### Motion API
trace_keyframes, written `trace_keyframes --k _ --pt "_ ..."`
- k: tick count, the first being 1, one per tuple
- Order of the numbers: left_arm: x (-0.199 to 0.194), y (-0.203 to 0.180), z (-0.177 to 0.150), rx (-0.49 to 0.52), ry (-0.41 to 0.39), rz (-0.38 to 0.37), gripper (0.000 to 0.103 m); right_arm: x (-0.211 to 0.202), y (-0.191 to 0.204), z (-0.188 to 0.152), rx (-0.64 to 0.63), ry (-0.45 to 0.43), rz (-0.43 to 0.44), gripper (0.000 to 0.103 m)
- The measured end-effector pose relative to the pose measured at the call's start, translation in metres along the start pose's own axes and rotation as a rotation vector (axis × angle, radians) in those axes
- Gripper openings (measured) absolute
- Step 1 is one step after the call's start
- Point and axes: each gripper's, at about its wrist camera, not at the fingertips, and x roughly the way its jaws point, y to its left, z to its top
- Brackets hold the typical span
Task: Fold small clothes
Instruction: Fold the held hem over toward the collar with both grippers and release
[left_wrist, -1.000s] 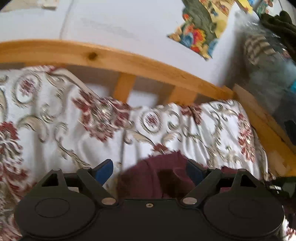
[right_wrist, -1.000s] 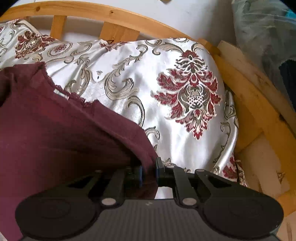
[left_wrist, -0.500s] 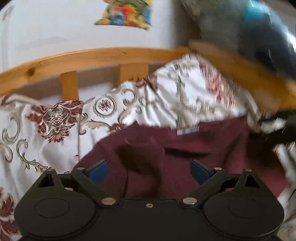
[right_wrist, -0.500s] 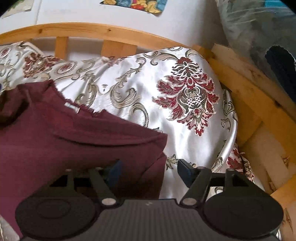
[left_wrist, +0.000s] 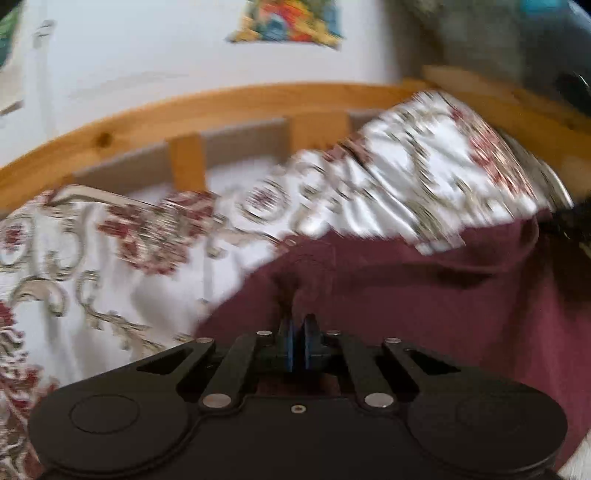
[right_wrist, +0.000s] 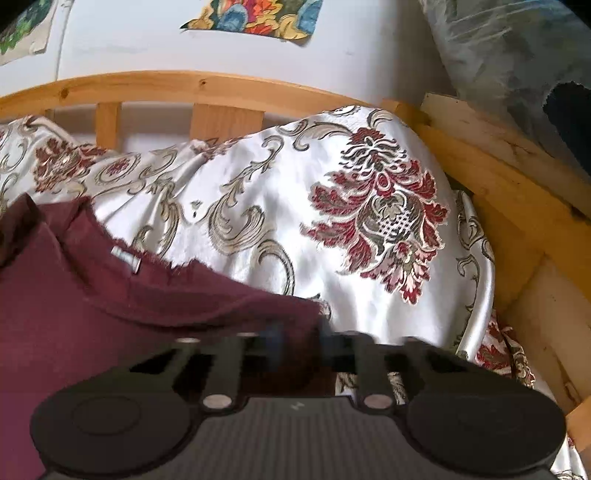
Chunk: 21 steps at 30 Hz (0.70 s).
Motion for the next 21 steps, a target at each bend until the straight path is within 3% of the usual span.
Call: trace_keyframes --k 8,12,17,21 --pt "0.012 0.043 0.000 -0.172 0.038 0.022 0.005 0.006 0.004 0.002 0.022 -0.005 -0.062 0.010" --pt "0.010 0.048 -0.003 -0.208 0.005 0.001 0.004 0.004 -0.004 -0.003 0.079 -0.001 -0.078 0.009" --pt "-0.005 0.039 0.003 -0.166 -0.114 -0.002 0.004 -0.011 -0.003 -0.005 0.064 -0.062 -0.106 0.009" --pt "0.010 0.033 -0.003 -0.135 -0.056 0.014 0.005 -0.003 -0.004 -0.007 0.052 -0.028 -0.114 0.009"
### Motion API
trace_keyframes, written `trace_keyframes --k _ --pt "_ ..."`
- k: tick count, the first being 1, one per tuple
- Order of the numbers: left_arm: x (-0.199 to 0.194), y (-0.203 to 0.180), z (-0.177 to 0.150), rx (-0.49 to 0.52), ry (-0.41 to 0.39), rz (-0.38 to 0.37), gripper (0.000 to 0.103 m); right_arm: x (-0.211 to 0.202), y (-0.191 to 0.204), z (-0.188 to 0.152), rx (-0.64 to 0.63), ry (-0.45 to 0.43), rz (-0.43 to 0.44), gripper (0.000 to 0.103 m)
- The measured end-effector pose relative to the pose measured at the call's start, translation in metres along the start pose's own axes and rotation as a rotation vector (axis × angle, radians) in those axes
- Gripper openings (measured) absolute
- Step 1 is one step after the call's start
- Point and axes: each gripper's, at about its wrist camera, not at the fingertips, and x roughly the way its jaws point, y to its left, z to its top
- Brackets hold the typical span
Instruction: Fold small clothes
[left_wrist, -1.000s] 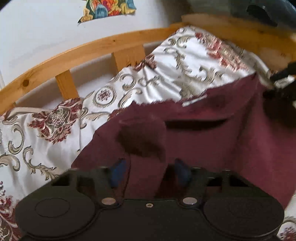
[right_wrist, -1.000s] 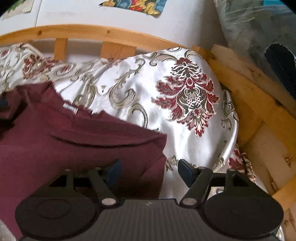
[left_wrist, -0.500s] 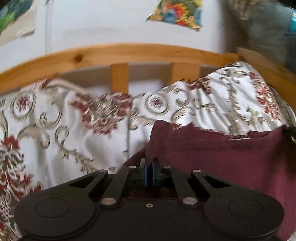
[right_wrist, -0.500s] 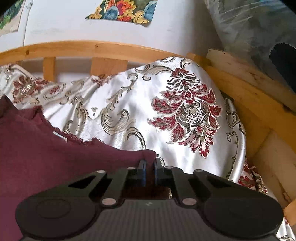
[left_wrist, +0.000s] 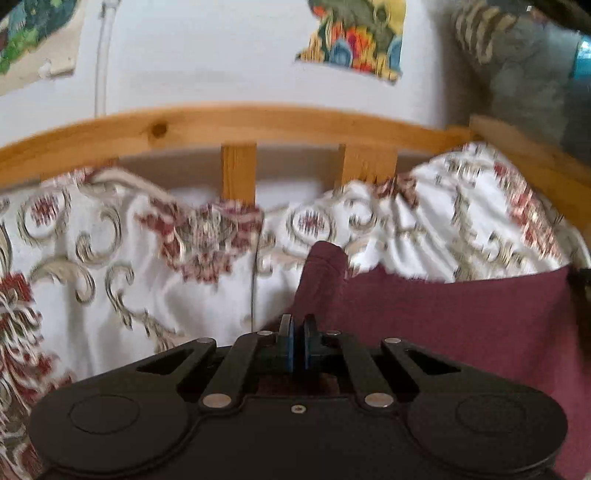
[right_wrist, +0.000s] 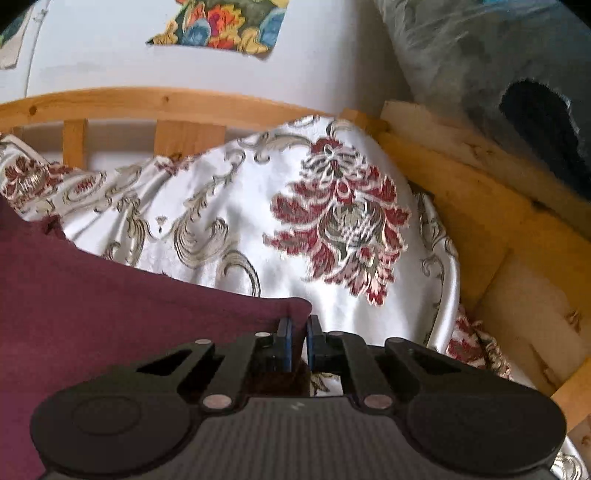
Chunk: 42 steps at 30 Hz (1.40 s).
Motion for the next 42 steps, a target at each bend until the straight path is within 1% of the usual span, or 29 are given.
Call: trace_keyframes --k 2,4,5,6,7,8,9,10,11,12,13,14,15,16,18,21,23,25,26,27,29,31,32,33,36,37,40,42 --pt "0.011 0.001 -0.006 0.000 0.048 0.004 0.006 0.003 0.003 -0.002 -0.017 0.011 -0.006 0.010" --pt "0.015 0.003 -0.009 -0.014 0.074 0.000 0.009 0.002 0.006 -0.003 -0.023 0.017 -0.011 0.011" --pt "0.016 0.003 -0.009 -0.017 0.085 -0.007 0.012 0.001 0.006 -0.004 -0.019 0.026 -0.011 0.015" --pt "0.015 0.003 -0.008 -0.020 0.089 -0.010 0.015 0.000 0.005 -0.004 -0.017 0.034 -0.009 0.021" --pt "0.014 0.004 -0.007 -0.025 0.089 -0.015 0.017 -0.003 0.005 -0.004 -0.015 0.039 -0.007 0.024" --pt "0.012 0.005 -0.005 -0.034 0.088 -0.025 0.025 -0.009 0.003 -0.005 -0.017 0.041 0.006 0.032" --pt "0.008 0.005 -0.004 -0.043 0.086 -0.033 0.036 -0.014 0.002 -0.006 -0.024 0.037 0.015 0.042" --pt "0.005 0.006 -0.001 -0.049 0.082 -0.038 0.043 -0.022 0.001 -0.008 -0.029 0.029 0.015 0.047" --pt "0.001 0.006 0.001 -0.051 0.073 -0.037 0.056 -0.031 -0.001 -0.011 -0.022 0.021 0.014 0.054" --pt "-0.003 0.005 0.003 -0.052 0.057 -0.025 0.067 -0.042 -0.004 -0.014 0.003 0.018 0.024 0.060" --pt "-0.008 0.004 0.006 -0.053 0.039 -0.008 0.071 -0.052 -0.007 -0.018 0.032 0.018 0.045 0.063" --pt "-0.013 0.002 0.008 -0.051 0.023 0.004 0.077 -0.062 -0.008 -0.022 0.054 0.016 0.062 0.070" --pt "-0.017 -0.001 0.010 -0.047 0.015 0.009 0.081 -0.075 -0.009 -0.028 0.073 0.015 0.076 0.072" --pt "-0.021 -0.003 0.012 -0.045 0.009 0.009 0.083 -0.083 -0.008 -0.033 0.083 0.013 0.089 0.073" --pt "-0.029 -0.007 0.013 -0.044 0.000 0.010 0.091 -0.102 -0.006 -0.045 0.098 0.010 0.123 0.077" --pt "-0.040 -0.016 0.014 -0.030 -0.011 0.025 0.098 -0.120 0.001 -0.058 0.110 0.016 0.149 0.079" --pt "-0.049 -0.021 0.014 -0.016 -0.019 0.033 0.100 -0.126 0.005 -0.066 0.125 0.031 0.175 0.079" --pt "-0.061 -0.025 0.012 -0.002 -0.030 0.044 0.102 -0.126 0.007 -0.071 0.155 0.046 0.191 0.077" --pt "-0.068 -0.026 0.011 0.002 -0.035 0.052 0.102 -0.124 0.008 -0.073 0.179 0.056 0.194 0.070" --pt "-0.074 -0.026 0.008 -0.001 -0.035 0.067 0.102 -0.120 0.008 -0.074 0.199 0.068 0.186 0.056" --pt "-0.086 -0.026 0.003 -0.037 -0.005 0.117 0.102 -0.109 0.009 -0.076 0.222 0.110 0.181 0.042" --pt "-0.095 -0.025 -0.002 -0.070 0.026 0.148 0.102 -0.098 0.008 -0.077 0.239 0.125 0.160 0.041" --pt "-0.098 -0.025 -0.003 -0.077 0.041 0.151 0.102 -0.092 0.007 -0.077 0.256 0.137 0.161 0.037" --pt "-0.102 -0.024 -0.005 -0.083 0.055 0.160 0.102 -0.089 0.007 -0.078 0.269 0.146 0.161 0.026" --pt "-0.117 -0.023 -0.009 -0.092 0.086 0.182 0.102 -0.093 0.003 -0.080 0.298 0.150 0.163 0.007" --pt "-0.122 -0.022 -0.010 -0.094 0.098 0.176 0.102 -0.098 0.001 -0.079 0.304 0.141 0.162 0.004" --pt "-0.132 -0.014 -0.013 -0.098 0.109 0.150 0.102 -0.117 -0.001 -0.078 0.281 0.100 0.139 0.003" --pt "-0.133 -0.005 -0.015 -0.097 0.088 0.152 0.102 -0.121 0.001 -0.079 0.262 0.108 0.134 0.003"
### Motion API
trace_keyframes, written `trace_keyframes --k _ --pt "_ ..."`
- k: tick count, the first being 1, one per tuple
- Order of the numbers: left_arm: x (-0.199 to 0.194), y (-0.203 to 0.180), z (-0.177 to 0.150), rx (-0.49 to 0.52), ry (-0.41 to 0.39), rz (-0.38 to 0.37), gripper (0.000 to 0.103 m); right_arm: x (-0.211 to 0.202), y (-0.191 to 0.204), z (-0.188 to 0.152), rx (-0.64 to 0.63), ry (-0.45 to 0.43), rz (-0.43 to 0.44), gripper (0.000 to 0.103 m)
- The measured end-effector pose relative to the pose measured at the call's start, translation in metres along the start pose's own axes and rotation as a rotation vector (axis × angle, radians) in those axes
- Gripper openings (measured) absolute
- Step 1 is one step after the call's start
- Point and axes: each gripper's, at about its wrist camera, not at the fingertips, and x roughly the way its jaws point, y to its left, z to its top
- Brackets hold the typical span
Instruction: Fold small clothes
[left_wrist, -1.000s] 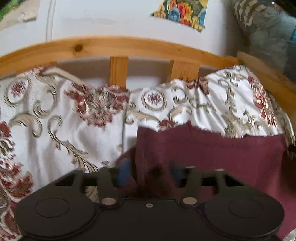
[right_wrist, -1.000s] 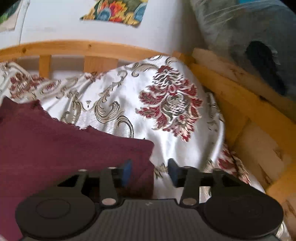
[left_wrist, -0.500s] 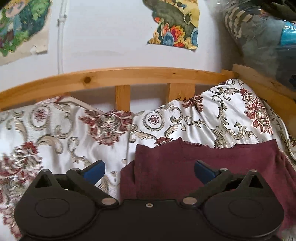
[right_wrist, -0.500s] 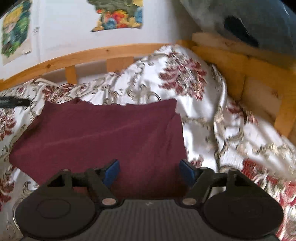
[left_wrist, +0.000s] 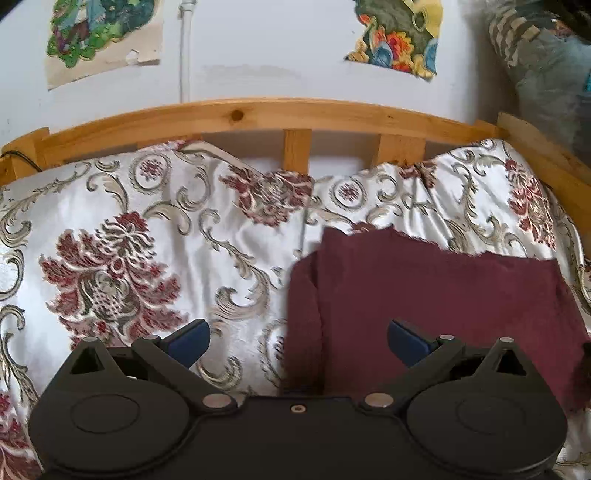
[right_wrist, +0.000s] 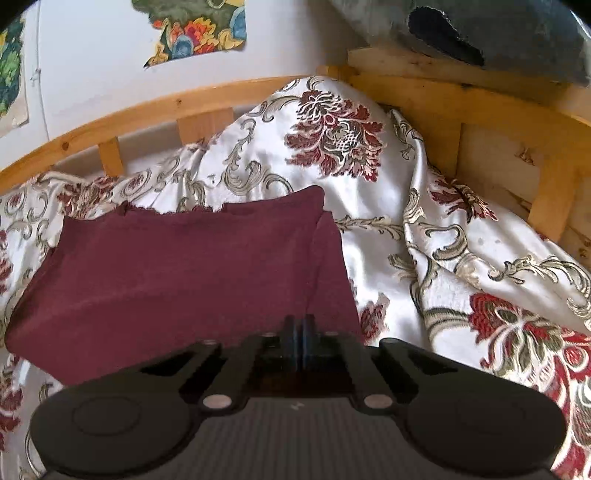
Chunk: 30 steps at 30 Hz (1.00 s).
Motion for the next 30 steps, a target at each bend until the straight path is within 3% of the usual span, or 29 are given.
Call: trace_keyframes --k 4,10,19,23,26,28,30 --pt "0.018 0.015 -0.008 0.015 -0.036 -0.071 0.102 0.008 0.005 -0.006 -0.060 0.020 -0.025 0.003" --pt "0.053 0.019 -0.020 0.004 0.036 -0.172 0.102 0.011 0.008 -0.014 -0.073 -0.004 -0.053 0.004" --pt "0.082 0.001 -0.039 0.062 0.116 -0.201 0.102 0.011 0.023 -0.027 -0.180 -0.057 -0.116 0.004" --pt "0.094 0.000 -0.044 0.063 0.165 -0.165 0.102 0.002 0.028 -0.028 -0.184 -0.106 -0.153 0.021" --pt "0.101 0.006 -0.047 0.011 0.198 -0.174 0.102 -0.005 0.036 -0.028 -0.201 -0.157 -0.194 0.028" --pt "0.103 0.009 -0.046 -0.015 0.209 -0.181 0.102 -0.008 0.042 -0.029 -0.215 -0.187 -0.211 0.043" --pt "0.103 0.009 -0.046 -0.019 0.209 -0.182 0.102 -0.010 0.051 -0.030 -0.221 -0.213 -0.202 0.064"
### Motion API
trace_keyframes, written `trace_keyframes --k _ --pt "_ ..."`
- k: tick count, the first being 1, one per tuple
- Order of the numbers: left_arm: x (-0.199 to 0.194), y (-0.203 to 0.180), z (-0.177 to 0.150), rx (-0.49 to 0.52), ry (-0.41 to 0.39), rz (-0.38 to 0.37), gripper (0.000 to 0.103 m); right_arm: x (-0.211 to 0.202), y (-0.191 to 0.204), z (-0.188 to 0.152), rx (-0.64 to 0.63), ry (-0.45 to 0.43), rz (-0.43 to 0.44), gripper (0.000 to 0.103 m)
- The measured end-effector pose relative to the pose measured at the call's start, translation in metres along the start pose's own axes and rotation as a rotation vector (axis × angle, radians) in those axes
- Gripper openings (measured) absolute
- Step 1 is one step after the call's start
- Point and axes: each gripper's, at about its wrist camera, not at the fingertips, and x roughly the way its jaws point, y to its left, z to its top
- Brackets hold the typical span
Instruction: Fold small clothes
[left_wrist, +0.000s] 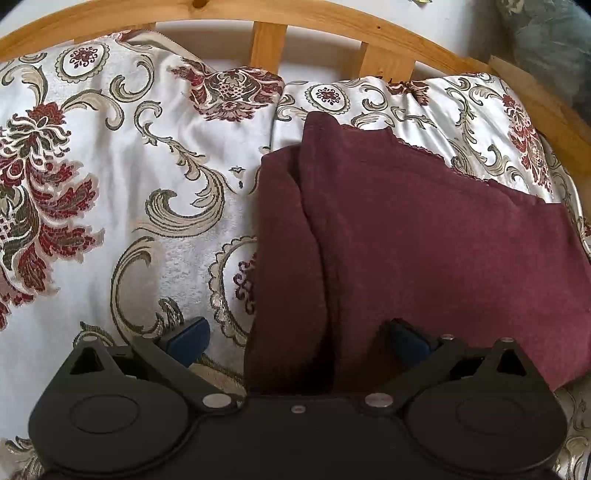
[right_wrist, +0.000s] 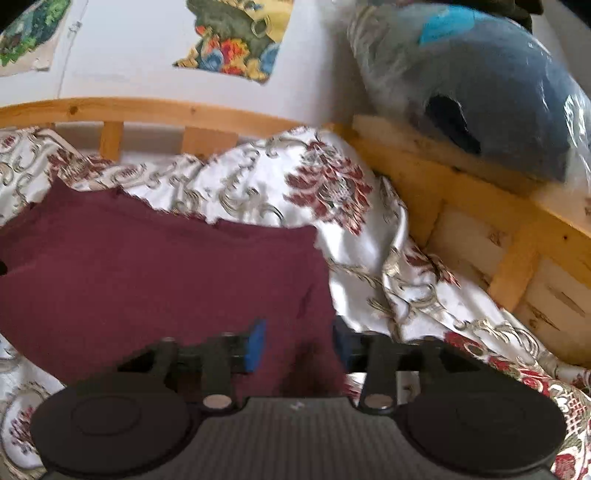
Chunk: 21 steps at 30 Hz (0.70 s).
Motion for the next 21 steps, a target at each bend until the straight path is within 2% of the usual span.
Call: trace_keyframes --k 6,12,18,21 --pt "0.000 -0.002 0.000 0.004 0.000 0.004 0.102 -0.007 0.034 0.001 -0.037 -0.052 0.054 0.095" --pt "0.002 0.000 0.001 -0.008 0.005 0.002 0.102 -0.011 0.071 0.000 -0.083 -0.092 0.077 0.102" --pt "0.004 0.001 0.001 -0.018 0.010 0.001 0.103 -0.005 0.089 0.004 -0.096 -0.129 0.061 0.103" --pt "0.005 0.000 0.001 -0.022 0.009 0.005 0.103 0.005 0.096 0.001 -0.136 -0.117 0.047 0.103"
